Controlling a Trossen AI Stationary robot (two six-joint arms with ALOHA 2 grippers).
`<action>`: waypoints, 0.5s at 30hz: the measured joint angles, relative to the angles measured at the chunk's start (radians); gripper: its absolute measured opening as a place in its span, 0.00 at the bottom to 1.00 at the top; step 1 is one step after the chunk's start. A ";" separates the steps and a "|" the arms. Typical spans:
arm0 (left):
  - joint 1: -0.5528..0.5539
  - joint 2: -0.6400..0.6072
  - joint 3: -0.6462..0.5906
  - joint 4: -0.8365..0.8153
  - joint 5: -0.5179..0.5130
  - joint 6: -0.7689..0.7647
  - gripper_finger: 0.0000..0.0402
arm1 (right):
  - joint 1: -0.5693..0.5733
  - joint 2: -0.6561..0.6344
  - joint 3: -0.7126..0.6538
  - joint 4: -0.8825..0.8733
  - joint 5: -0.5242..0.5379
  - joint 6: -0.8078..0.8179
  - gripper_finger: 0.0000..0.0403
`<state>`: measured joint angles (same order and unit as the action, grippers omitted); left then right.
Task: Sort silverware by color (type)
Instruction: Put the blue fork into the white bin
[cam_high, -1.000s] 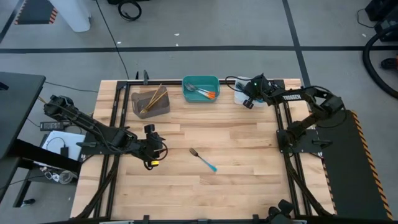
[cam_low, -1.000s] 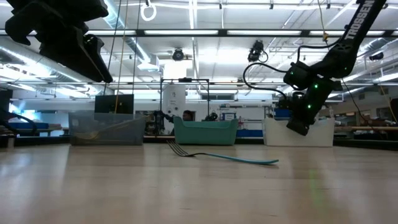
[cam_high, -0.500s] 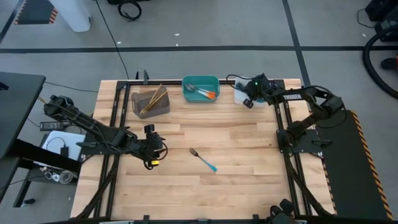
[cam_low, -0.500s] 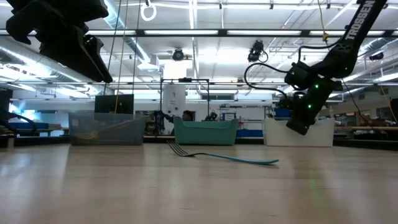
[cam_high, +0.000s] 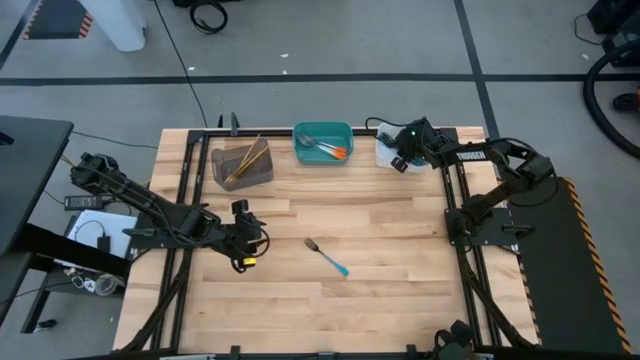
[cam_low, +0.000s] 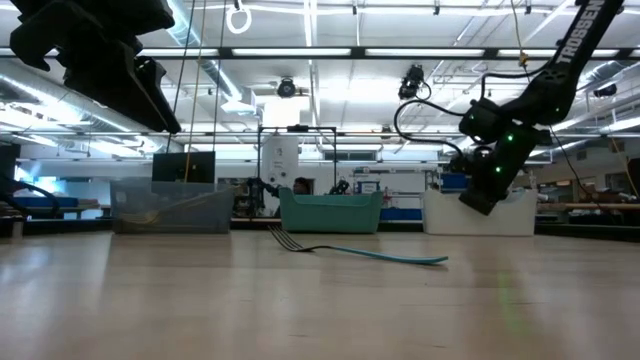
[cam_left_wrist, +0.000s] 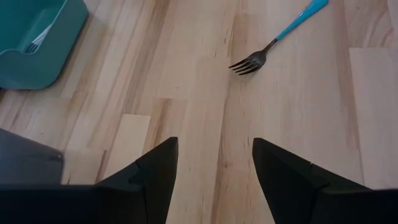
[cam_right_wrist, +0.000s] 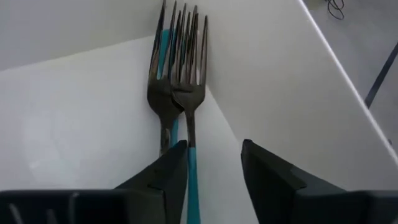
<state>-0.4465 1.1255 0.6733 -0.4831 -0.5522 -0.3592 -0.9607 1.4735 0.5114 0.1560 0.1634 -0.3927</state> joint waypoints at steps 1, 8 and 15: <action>0.000 0.000 0.000 0.000 0.000 0.001 0.54 | 0.001 -0.007 -0.001 -0.005 0.000 0.000 0.40; 0.000 0.000 0.000 0.000 0.000 0.003 0.54 | 0.004 -0.102 -0.003 -0.026 -0.022 0.007 0.43; 0.000 0.000 0.000 0.000 0.000 0.004 0.54 | 0.004 -0.198 -0.002 -0.075 -0.028 0.031 0.43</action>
<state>-0.4465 1.1255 0.6731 -0.4828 -0.5522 -0.3553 -0.9568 1.2760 0.5095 0.0811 0.1352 -0.3613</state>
